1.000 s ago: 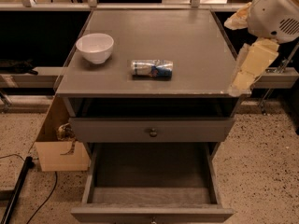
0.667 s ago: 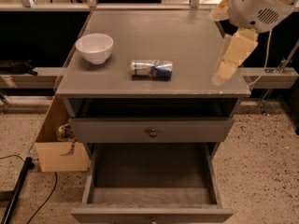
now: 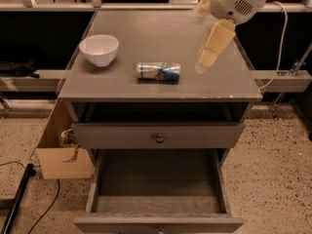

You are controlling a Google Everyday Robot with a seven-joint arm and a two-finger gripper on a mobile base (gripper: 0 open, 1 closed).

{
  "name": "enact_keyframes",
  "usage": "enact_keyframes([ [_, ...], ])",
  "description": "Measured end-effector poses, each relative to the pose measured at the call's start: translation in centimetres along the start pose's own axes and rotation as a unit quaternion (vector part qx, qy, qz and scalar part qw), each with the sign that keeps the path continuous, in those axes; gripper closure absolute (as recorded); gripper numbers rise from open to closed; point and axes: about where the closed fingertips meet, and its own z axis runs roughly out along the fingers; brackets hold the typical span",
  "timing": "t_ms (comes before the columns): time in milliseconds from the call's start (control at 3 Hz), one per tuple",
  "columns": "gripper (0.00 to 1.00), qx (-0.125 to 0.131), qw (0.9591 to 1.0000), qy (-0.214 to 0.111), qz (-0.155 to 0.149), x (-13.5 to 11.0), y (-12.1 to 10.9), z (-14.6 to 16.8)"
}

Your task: Place redbull can into middle drawer

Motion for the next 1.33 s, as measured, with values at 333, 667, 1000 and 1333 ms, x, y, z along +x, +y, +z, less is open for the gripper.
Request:
enact_keyframes([
  [333, 0.0, -0.015, 0.9994, -0.028, 0.012, -0.6, -2.3, 2.7],
  [667, 0.0, -0.029, 0.9987, -0.037, 0.018, -0.7, -3.8, 5.8],
  [1000, 0.0, -0.043, 0.9985, -0.028, 0.018, -0.8, -4.7, 9.1],
  [1333, 0.0, -0.056, 0.9982, -0.013, 0.018, -0.7, -4.9, 12.1],
])
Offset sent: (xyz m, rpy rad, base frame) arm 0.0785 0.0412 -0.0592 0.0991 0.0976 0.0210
